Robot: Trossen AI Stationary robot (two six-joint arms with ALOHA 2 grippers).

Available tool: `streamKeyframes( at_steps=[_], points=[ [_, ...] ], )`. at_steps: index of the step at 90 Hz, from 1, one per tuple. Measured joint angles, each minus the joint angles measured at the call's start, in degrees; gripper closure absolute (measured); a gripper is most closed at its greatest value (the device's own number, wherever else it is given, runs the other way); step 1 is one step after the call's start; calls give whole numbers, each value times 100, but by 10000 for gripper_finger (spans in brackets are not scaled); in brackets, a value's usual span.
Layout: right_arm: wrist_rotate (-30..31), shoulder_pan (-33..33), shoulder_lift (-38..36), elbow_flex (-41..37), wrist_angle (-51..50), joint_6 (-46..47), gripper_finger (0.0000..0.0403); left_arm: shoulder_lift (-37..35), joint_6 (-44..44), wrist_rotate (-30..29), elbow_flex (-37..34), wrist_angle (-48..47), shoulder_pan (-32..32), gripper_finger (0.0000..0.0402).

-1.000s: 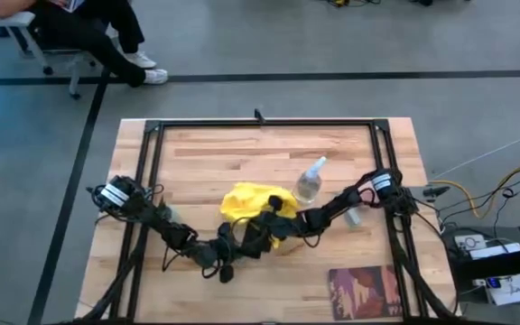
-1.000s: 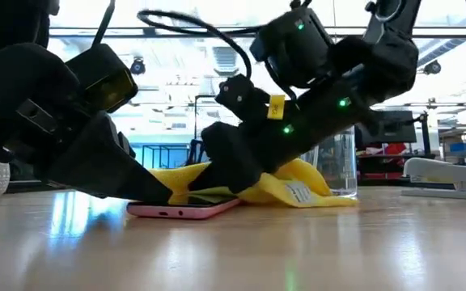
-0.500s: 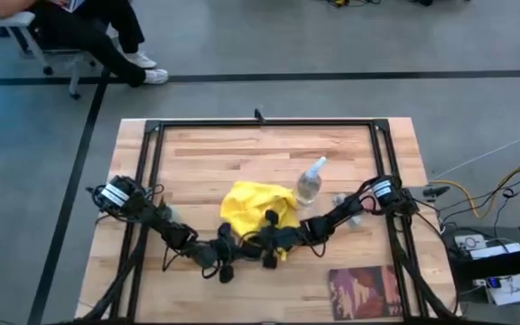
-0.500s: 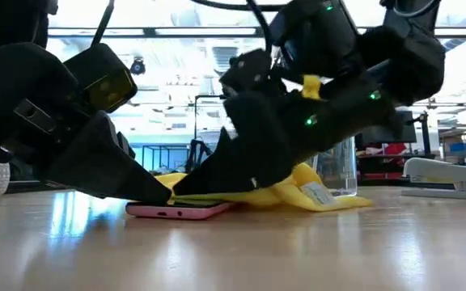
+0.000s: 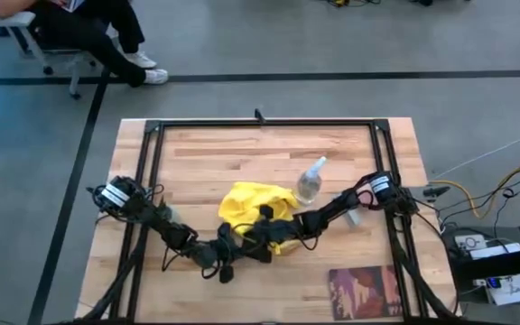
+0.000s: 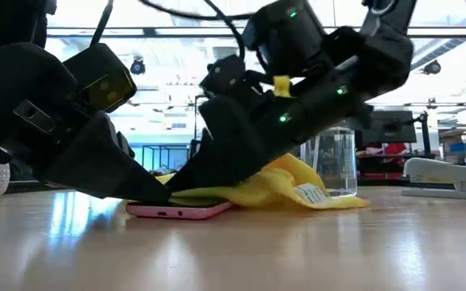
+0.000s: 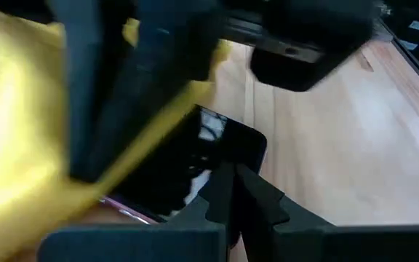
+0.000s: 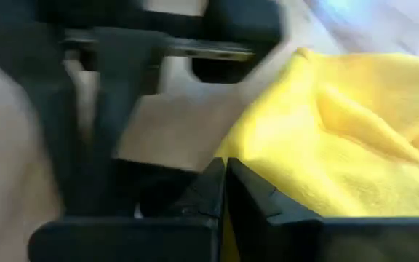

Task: Apply microfiber cloth
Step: Wipe the front and back of the cellphone with the yellow microfiber cloth

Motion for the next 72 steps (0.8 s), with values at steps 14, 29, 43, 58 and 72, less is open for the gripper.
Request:
streamKeyframes(
  at_steps=[14,29,43,58,72],
  points=[
    [542,-183,-65,-252,-49,122,403,0,-102,-30,0,-2,-9,401],
    [918,-246,-124,-523,-51,190,403,0,-125,-55,0,-2,2,401],
    [1012,-211,-237,-648,-5,68,403,0,-125,-57,0,-4,2,401],
    [1523,51,-467,-768,-153,-285,403,0,-138,-46,0,-4,0,401],
    [1704,111,-955,-1208,-227,-209,403,0,-164,-17,0,-7,-4,401]
  ],
)
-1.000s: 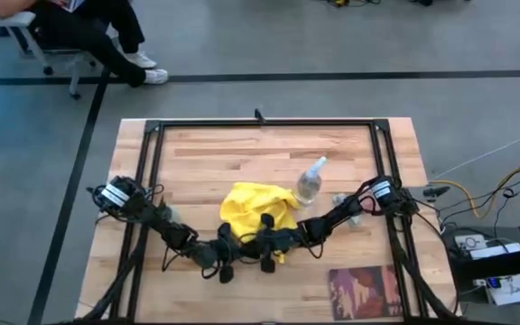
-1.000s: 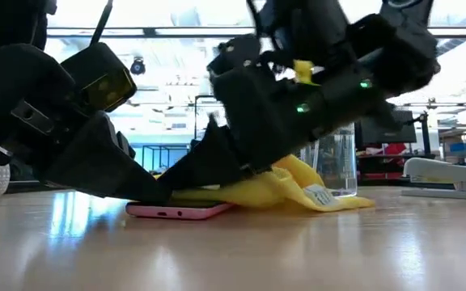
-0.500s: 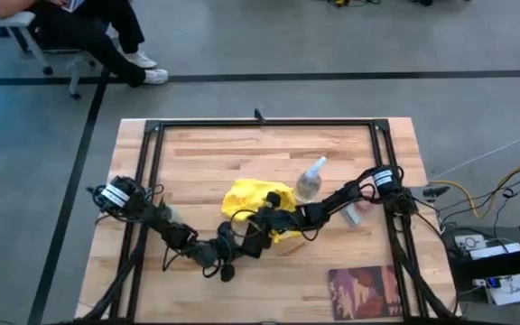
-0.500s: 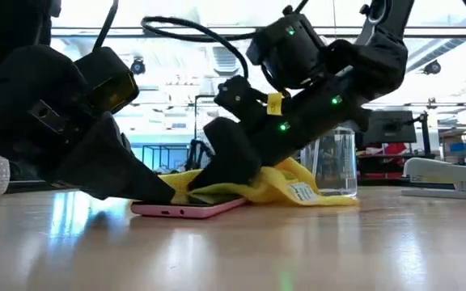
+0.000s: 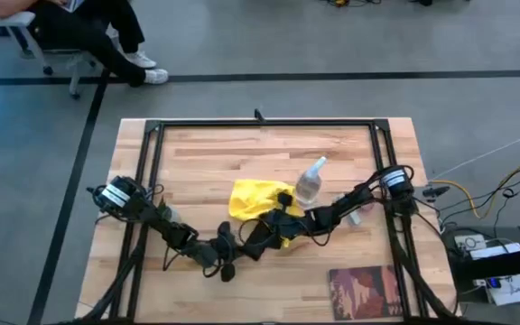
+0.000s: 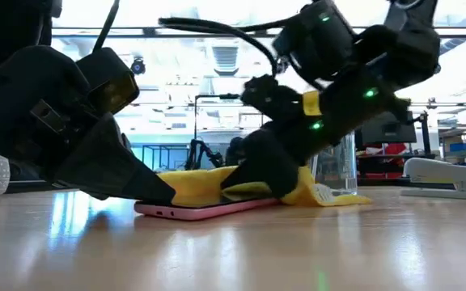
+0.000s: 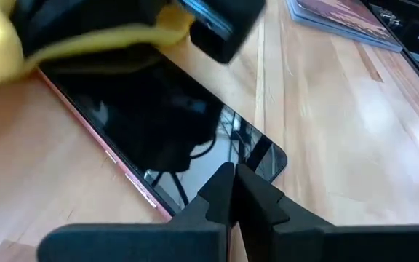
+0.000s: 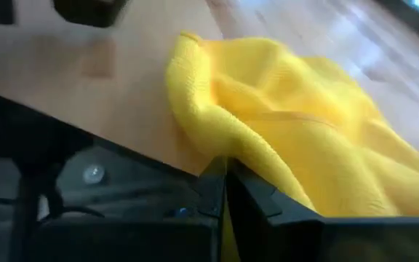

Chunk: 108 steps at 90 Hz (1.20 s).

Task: Apply microfiber cloth
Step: Wipe the front and back of the cellphone with the yellow microfiber cloth

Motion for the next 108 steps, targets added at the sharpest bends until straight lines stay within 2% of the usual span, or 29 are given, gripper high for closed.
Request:
streamKeyframes(
  at_steps=[17,32,53,68,82,98,108],
  points=[
    [126,-8,-540,-724,77,501,403,-124,-66,213,-18,-226,-52,401],
    [-199,99,-569,-940,720,811,403,-412,28,293,-58,-544,-48,401],
    [-882,271,135,-599,2006,963,403,-490,192,286,-61,-549,-8,401],
    [-1391,440,385,-147,2030,974,403,-494,192,261,-67,-563,-7,401],
    [-658,374,35,-197,1258,854,403,-494,155,253,-70,-564,-2,401],
    [226,259,-576,-247,-501,723,403,-506,153,237,-74,-606,-13,401],
    [685,263,-970,-255,-1267,656,403,-525,150,225,-76,-735,-13,401]
  ],
)
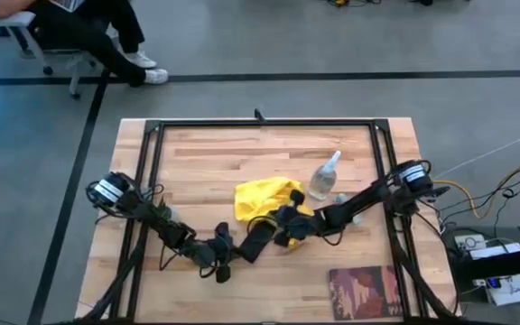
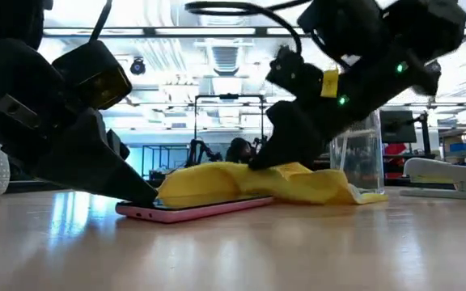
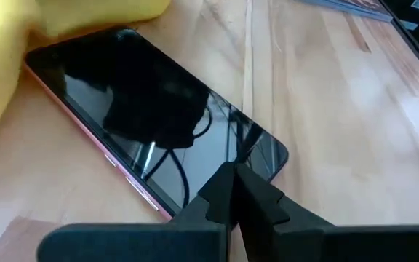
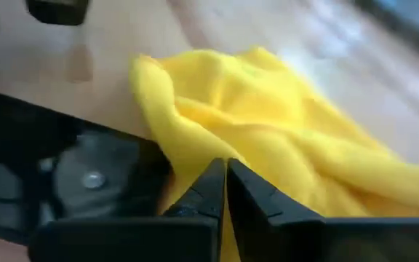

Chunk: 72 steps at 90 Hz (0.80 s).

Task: Apply microfiber cloth
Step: Wipe the front and back of the cellphone with the yellow microfiber cloth

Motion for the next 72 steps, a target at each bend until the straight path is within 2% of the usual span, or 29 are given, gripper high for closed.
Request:
streamKeyframes(
  at_steps=[13,21,30,44,63,72],
  points=[
    [238,-101,-194,-79,-852,238,403,-2,-16,-2,0,-47,1,401],
    [100,-130,-128,-149,-882,585,403,-2,-13,-2,0,-49,0,401],
    [-394,-106,86,-154,-632,678,403,-2,-8,-2,0,-104,4,401],
    [-1341,77,386,-115,550,558,403,-86,-202,25,0,-343,7,401],
    [-1590,248,402,98,916,306,403,-724,-274,-4,-5,-1540,14,402],
    [-1672,224,421,148,879,171,403,-1011,-87,-133,-19,-1748,49,401]
  ],
)
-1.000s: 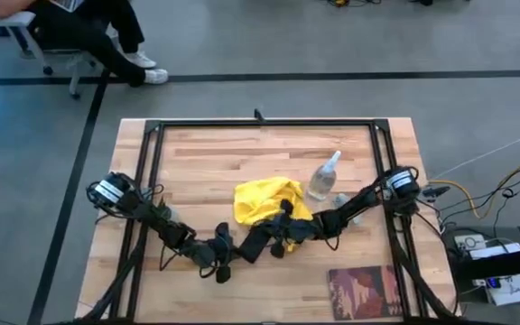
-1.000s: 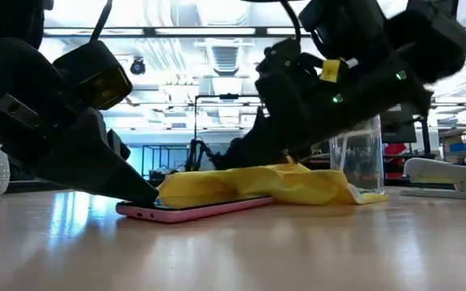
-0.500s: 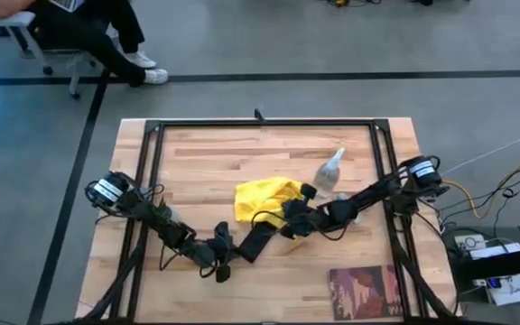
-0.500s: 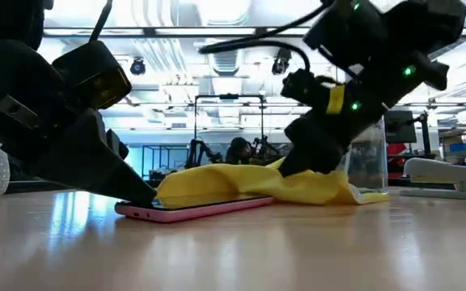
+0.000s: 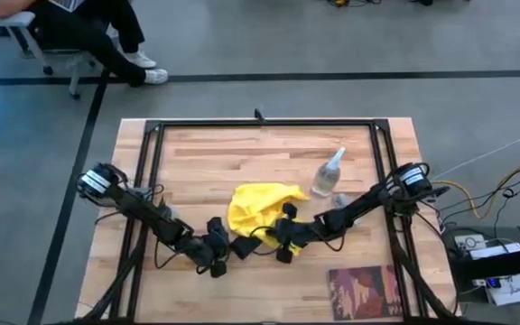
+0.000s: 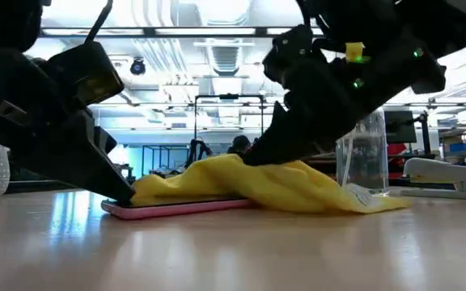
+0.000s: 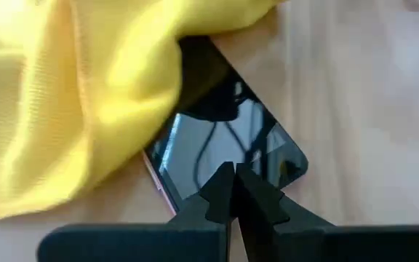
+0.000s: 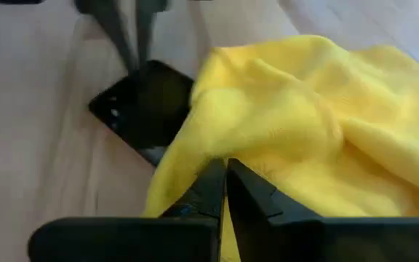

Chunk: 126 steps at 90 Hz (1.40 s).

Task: Apply microfiber cloth
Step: Wipe the front and back of the cellphone with the yellow microfiber cloth

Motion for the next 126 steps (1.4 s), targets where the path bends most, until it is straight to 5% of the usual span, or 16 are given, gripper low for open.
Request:
streamKeyframes(
  at_steps=[21,62,110,126],
  points=[
    [96,-103,560,204,280,25,403,-105,81,-89,-11,-70,14,401],
    [-503,-24,2001,2178,257,-269,403,58,-70,-122,52,30,9,402],
    [1523,-250,1402,1011,110,-20,403,65,-242,-188,2,24,-45,401],
    [1660,-126,1258,595,664,14,403,65,-268,-196,-2,19,-43,402]
  ],
)
